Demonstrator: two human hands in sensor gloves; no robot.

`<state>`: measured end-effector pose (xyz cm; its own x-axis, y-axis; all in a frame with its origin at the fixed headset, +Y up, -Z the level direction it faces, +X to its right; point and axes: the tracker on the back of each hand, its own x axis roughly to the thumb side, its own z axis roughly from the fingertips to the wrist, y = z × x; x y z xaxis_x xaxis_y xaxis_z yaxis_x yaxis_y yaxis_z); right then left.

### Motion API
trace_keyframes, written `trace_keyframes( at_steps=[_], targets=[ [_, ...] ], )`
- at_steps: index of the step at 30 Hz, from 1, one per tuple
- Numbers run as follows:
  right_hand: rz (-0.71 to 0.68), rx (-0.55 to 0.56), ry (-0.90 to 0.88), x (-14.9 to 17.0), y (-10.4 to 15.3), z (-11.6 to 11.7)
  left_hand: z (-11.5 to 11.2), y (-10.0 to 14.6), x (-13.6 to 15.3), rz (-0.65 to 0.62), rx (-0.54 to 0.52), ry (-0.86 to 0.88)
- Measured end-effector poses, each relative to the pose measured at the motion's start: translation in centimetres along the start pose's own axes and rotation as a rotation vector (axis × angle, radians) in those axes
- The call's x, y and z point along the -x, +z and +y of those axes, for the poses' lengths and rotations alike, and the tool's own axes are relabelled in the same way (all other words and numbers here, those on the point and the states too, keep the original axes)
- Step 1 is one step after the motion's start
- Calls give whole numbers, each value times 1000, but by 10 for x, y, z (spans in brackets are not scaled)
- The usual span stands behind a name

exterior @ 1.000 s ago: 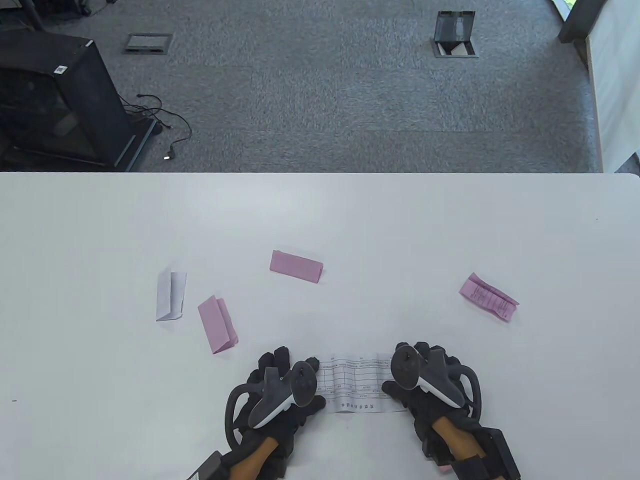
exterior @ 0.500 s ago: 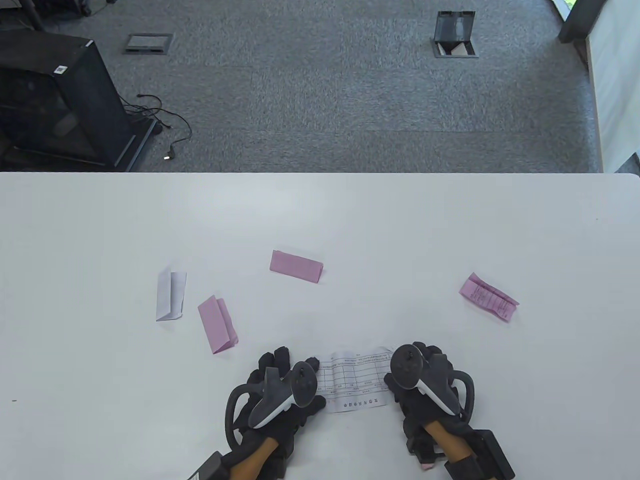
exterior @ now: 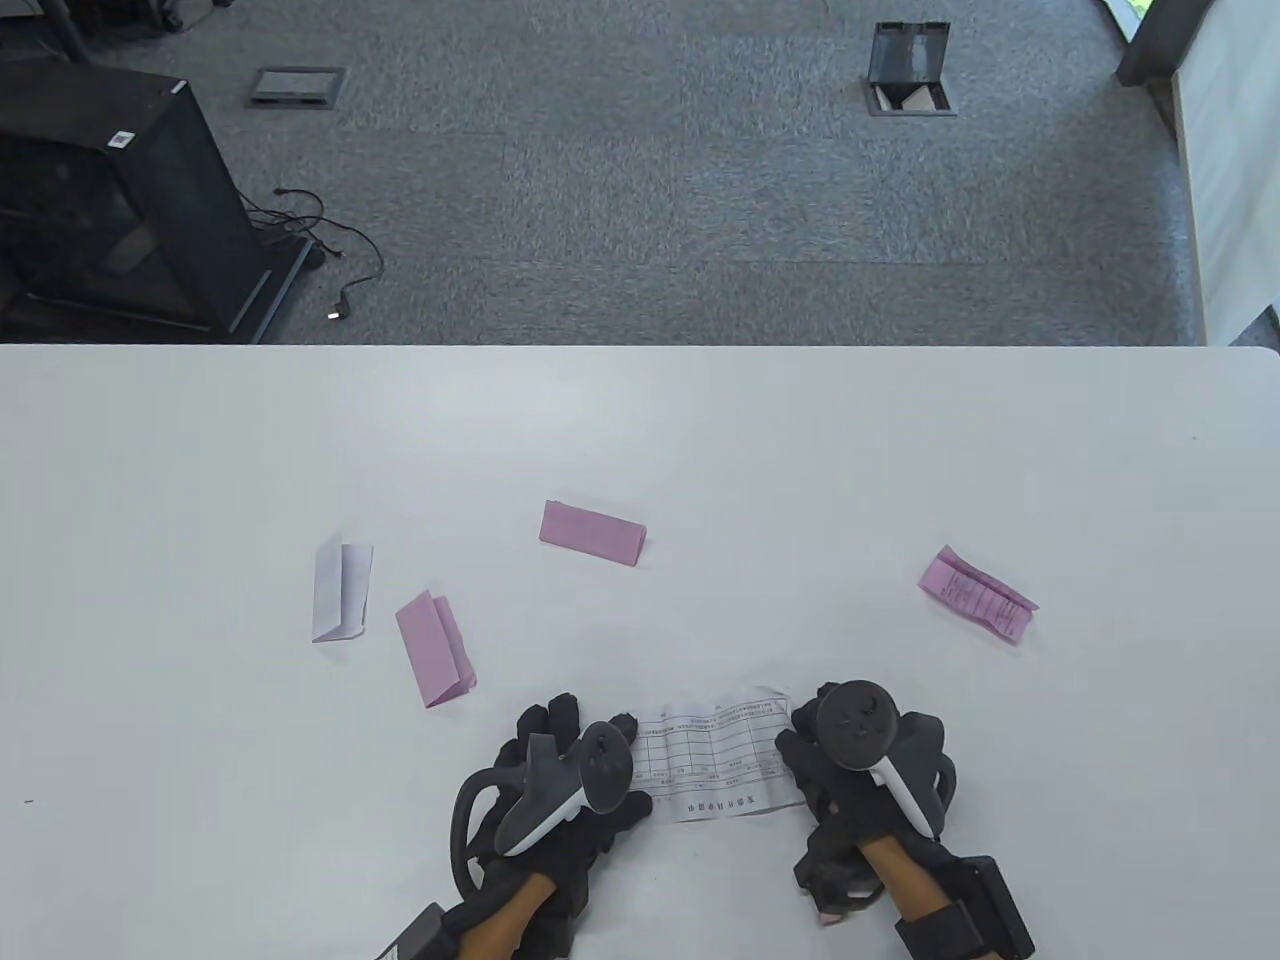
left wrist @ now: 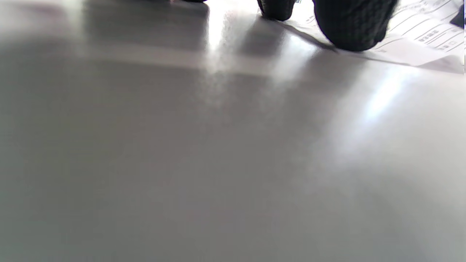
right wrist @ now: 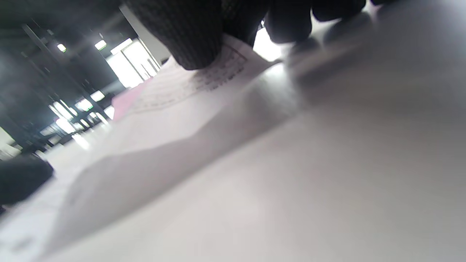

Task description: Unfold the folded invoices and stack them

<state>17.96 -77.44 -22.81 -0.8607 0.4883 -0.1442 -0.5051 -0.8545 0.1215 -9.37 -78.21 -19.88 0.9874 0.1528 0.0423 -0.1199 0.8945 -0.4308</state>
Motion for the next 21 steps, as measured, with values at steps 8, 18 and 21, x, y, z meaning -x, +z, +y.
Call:
trace_keyframes(
  at_steps=[8, 18, 21],
  targets=[
    [-257, -17, -243, -23, 17, -26, 9, 2, 12, -21, -70, 241],
    [-698, 117, -312, -57, 63, -67, 22, 6, 39, -203, -178, 800],
    [-719, 116, -355, -55, 65, -70, 23, 6, 42, -286, -169, 905]
  ],
)
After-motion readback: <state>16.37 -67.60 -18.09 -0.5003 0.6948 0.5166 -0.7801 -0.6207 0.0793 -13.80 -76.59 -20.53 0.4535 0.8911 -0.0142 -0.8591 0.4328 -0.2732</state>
